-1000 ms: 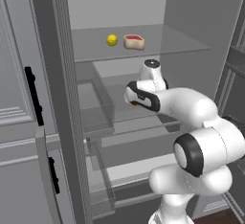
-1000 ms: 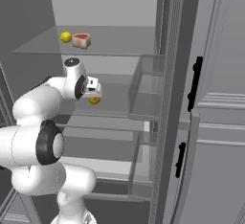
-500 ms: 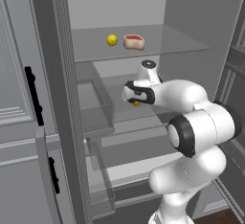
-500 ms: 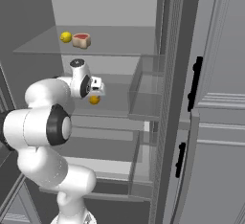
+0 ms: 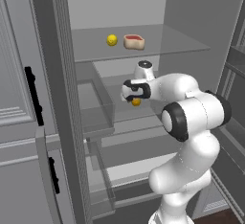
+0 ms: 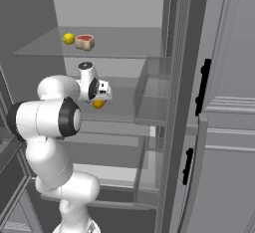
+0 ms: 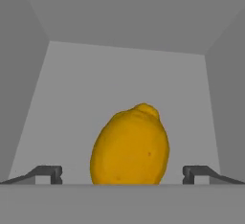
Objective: Place one lemon and one steak in each tupperware on the nearby counter, to pack two identical lunches.
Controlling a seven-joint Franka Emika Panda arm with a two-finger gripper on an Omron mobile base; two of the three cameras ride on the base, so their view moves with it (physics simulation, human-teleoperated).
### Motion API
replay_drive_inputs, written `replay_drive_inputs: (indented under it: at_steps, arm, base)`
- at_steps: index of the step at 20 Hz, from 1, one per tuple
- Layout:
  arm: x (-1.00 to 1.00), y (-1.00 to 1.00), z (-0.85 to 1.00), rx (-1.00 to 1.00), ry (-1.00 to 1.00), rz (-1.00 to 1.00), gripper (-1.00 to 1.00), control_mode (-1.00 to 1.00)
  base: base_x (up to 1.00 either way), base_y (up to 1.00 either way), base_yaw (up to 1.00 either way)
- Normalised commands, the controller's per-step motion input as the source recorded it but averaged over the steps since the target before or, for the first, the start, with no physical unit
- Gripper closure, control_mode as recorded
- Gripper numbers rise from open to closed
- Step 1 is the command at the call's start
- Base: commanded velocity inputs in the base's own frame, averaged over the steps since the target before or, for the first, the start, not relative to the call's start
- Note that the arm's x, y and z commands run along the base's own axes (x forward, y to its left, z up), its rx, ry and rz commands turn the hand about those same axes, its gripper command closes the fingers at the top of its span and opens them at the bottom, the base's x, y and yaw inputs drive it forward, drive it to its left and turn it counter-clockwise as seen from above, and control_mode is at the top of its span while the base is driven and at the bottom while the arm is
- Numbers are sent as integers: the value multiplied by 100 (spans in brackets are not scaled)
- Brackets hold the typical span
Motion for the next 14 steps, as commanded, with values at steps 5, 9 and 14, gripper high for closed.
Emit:
replay_drive_inputs:
  at_steps: [5,9,14]
  arm:
    - [4,0,-16,0,3,0,-100,-100]
    - [5,0,-38,0,1,0,-100,-100]
    - [0,0,-26,0,0,0,-100,-100]
  base:
    - [0,0,0]
    - [0,0,0]
    - [0,0,0]
